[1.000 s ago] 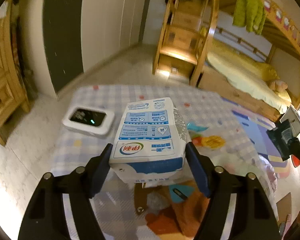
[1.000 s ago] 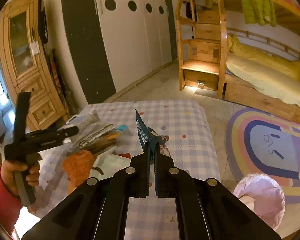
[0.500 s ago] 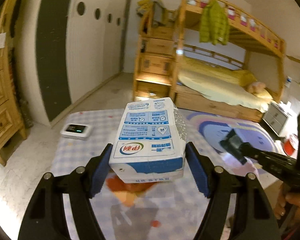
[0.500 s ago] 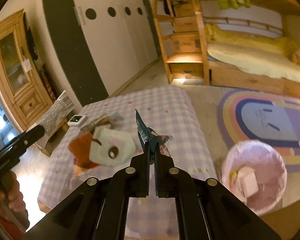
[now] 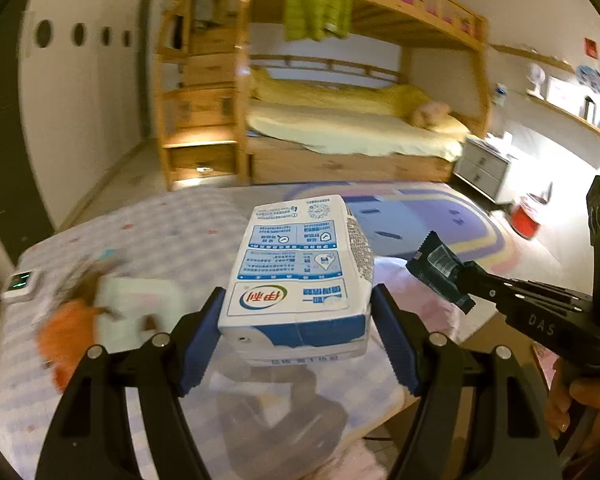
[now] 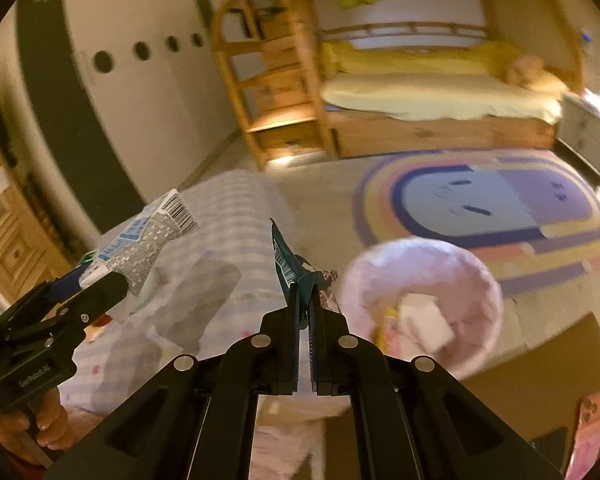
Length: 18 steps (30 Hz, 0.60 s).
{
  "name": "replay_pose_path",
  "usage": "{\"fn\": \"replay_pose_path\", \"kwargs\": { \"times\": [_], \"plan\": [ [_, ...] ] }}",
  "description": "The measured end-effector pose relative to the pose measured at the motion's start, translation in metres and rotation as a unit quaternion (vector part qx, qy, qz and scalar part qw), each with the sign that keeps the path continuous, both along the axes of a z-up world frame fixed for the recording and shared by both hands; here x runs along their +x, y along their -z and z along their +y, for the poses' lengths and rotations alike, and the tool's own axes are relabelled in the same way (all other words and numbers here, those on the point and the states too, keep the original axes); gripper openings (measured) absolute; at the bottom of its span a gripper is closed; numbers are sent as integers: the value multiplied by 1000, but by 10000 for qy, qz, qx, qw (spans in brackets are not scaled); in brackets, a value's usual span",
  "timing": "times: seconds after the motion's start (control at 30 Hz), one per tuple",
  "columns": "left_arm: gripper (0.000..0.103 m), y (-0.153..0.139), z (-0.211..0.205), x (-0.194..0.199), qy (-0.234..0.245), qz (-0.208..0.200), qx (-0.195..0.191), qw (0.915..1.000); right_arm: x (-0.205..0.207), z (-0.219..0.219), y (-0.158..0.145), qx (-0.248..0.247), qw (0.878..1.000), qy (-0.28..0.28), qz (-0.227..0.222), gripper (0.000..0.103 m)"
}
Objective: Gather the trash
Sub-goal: 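Carry green wrapper to wastebasket with right gripper while left gripper lifts the carton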
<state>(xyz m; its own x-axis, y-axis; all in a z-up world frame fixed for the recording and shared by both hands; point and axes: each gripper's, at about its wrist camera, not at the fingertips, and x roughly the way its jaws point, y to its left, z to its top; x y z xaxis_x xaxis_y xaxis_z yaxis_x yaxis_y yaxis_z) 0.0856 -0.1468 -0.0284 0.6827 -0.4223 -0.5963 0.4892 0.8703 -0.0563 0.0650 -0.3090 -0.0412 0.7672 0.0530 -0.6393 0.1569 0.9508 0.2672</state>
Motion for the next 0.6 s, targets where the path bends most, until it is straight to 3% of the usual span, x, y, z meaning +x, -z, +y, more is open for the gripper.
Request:
{"fn": "replay_pose_path", "kwargs": {
  "times": [0.2,0.6],
  "plan": [
    [71,25,-59,20,474,262,34,9985,-5,-45,20,102,9980,556,280,4],
    [73,51,-119,54,869,533,11,9948,19,-98,55,220,9913,1132,630,4]
  ]
}}
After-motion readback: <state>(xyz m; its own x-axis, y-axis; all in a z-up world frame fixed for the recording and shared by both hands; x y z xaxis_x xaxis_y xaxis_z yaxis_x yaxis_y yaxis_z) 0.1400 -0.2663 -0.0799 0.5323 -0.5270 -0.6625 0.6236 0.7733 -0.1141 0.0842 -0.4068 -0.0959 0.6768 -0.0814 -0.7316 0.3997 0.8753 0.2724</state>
